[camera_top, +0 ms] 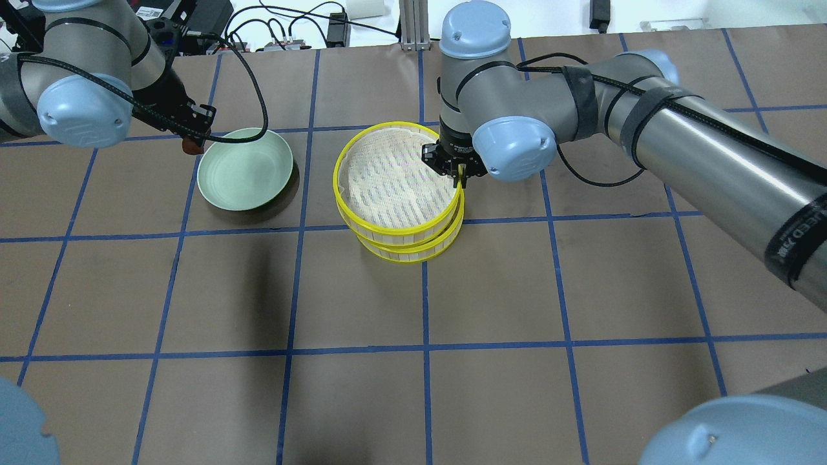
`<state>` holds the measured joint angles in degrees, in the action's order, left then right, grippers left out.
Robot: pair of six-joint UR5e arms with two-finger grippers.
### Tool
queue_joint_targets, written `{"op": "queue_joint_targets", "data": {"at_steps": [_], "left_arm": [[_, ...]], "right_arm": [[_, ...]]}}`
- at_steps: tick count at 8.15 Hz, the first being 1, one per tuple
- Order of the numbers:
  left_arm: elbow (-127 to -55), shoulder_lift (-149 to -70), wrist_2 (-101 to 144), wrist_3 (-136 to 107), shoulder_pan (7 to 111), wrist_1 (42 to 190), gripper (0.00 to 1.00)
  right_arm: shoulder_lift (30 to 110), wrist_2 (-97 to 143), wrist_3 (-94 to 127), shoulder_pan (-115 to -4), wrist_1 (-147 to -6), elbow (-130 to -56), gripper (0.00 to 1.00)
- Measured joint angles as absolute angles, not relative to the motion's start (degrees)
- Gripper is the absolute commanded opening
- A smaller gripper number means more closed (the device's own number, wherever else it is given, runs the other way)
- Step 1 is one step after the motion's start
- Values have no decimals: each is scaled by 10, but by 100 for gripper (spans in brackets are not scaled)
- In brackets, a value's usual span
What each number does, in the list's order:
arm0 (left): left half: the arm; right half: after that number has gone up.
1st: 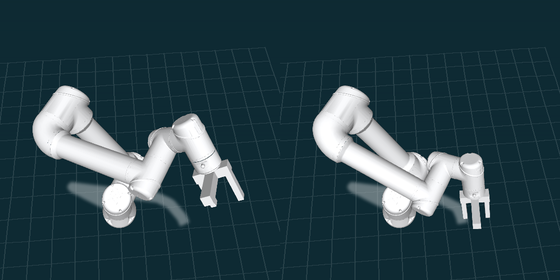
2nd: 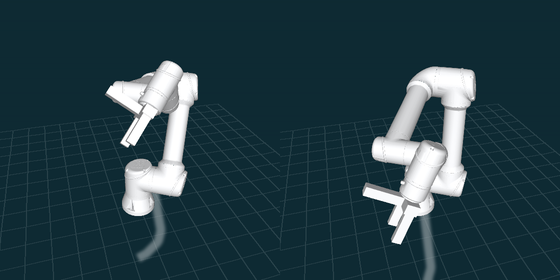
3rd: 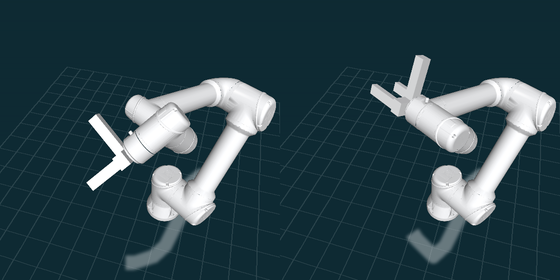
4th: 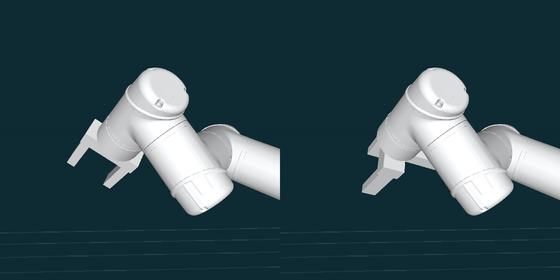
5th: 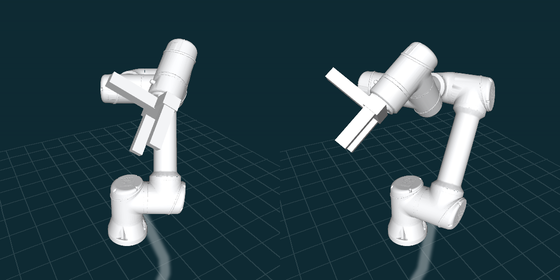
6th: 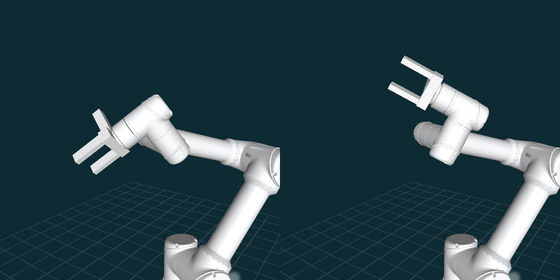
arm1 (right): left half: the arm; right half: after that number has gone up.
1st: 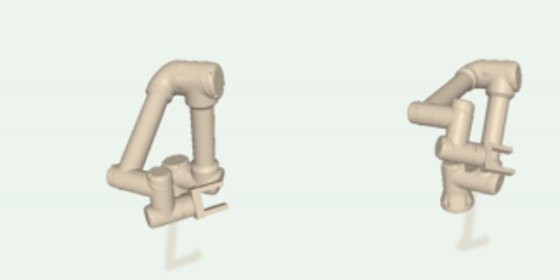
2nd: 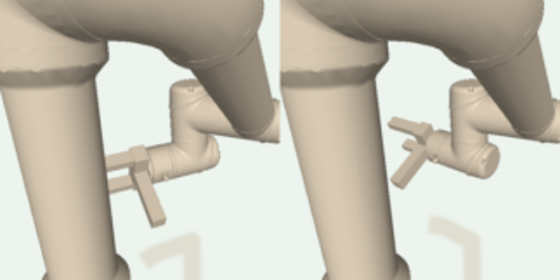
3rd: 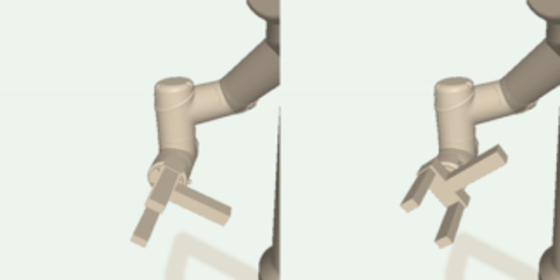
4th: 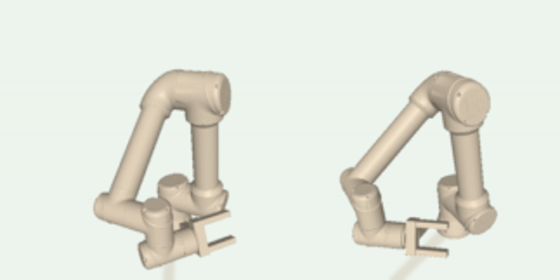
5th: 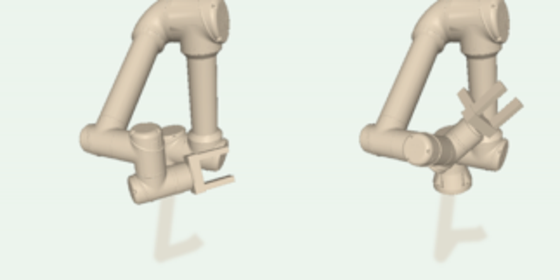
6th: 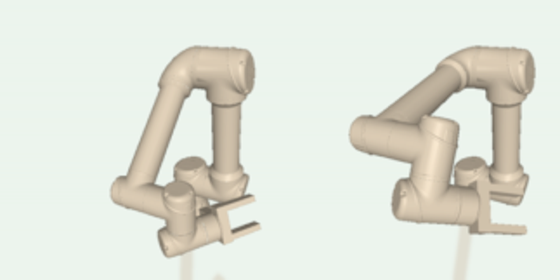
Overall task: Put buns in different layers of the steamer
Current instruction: 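Grasp the dark brown bun with the left gripper and lift it, then carry the brown bun into the top tier and release it while the right gripper withdraws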
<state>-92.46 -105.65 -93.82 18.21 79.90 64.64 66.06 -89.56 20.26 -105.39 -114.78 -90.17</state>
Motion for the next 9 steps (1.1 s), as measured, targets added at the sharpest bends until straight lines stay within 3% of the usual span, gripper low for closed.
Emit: {"op": "queue_joint_targets", "data": {"at_steps": [3,4,7,8,9], "left_arm": [[-925,-1061,-937,182,799,647,0],[-925,-1062,-938,182,799,647,0],[-925,-1067,-936,182,799,645,0],[-925,-1067,-935,182,799,644,0],[-925,-1068,-935,182,799,644,0]], "right_arm": [[660,-898,195,-1051,-1148,-906,0],[660,-896,197,-1051,-1147,-906,6],[661,-896,202,-1050,-1146,-907,58],[661,-896,203,-1050,-1146,-908,80],[661,-895,204,-1050,-1146,-908,90]]}}
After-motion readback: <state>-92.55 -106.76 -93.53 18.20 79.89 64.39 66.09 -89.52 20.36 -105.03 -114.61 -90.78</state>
